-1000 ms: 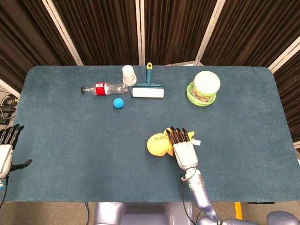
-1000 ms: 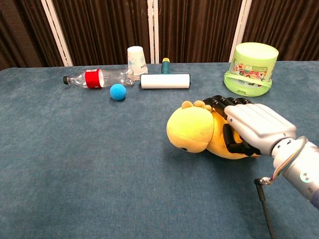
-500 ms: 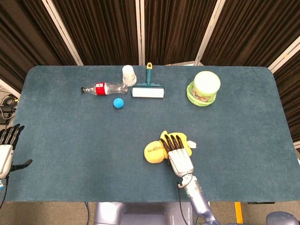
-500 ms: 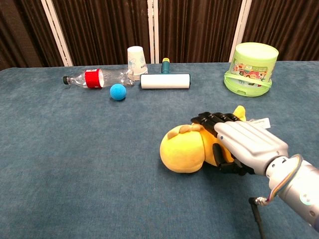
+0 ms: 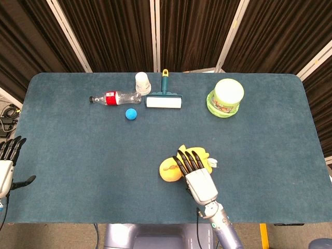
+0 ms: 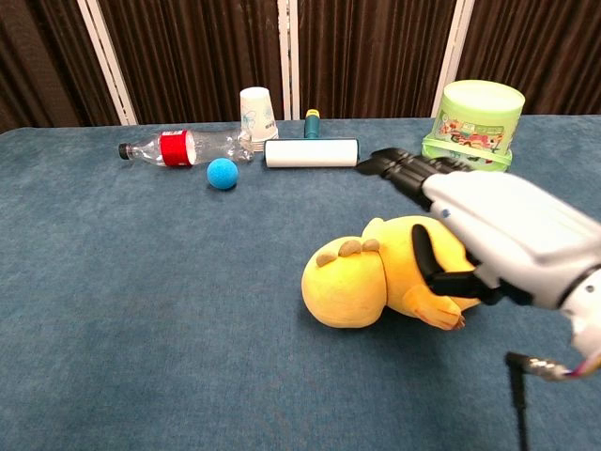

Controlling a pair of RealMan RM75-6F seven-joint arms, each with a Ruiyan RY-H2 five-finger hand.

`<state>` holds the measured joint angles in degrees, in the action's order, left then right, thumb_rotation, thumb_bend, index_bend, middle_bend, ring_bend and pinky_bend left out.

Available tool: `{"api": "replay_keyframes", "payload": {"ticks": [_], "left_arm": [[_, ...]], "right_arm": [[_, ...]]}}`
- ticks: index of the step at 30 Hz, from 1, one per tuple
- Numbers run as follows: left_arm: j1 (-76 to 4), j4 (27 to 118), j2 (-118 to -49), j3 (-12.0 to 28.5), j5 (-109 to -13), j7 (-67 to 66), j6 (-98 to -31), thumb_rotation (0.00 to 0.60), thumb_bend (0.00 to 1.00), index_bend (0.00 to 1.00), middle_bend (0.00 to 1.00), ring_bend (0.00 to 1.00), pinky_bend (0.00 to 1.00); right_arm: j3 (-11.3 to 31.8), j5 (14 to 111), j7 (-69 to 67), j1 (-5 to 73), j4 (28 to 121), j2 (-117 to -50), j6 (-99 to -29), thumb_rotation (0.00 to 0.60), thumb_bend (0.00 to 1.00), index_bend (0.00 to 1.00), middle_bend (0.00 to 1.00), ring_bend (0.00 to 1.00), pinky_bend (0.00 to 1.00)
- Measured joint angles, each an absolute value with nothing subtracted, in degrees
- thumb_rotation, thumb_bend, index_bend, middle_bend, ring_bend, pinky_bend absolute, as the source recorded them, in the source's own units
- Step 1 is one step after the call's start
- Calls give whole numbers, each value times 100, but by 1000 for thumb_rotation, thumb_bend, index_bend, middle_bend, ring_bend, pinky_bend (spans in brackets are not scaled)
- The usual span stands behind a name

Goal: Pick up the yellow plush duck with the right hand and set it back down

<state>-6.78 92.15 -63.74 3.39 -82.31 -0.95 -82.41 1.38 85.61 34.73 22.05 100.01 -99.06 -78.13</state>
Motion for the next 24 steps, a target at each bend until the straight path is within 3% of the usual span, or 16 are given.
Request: {"api": "replay_keyframes", "payload": {"ticks": [3,6,13,24], "left_arm": [[-662,9219,-6374,333,-8273,-94,-8291,600,133,0,0,0,0],[-649,9208,-6406,319,-8370,-117,-8369,600,134,0,0,0,0],[-627,9147,-6535,273,-8598,-238,-8537,600,133,0,0,0,0],[-605,9074,-6635,227,-8774,-282,-8659,600,129,0,0,0,0]], "right_arm": [[39,8726,3479,2109,10095,-9617,-7941,600,569,0,0,0,0],[-45,8825,3335,1970,10107,-9231,-8117,600,460,0,0,0,0],[-123,8884,2421,1598,9700,-8357,-8532,600,382,0,0,0,0],[-160,8979,1435,889,8861,-7812,-9435,600,378,0,0,0,0]]}}
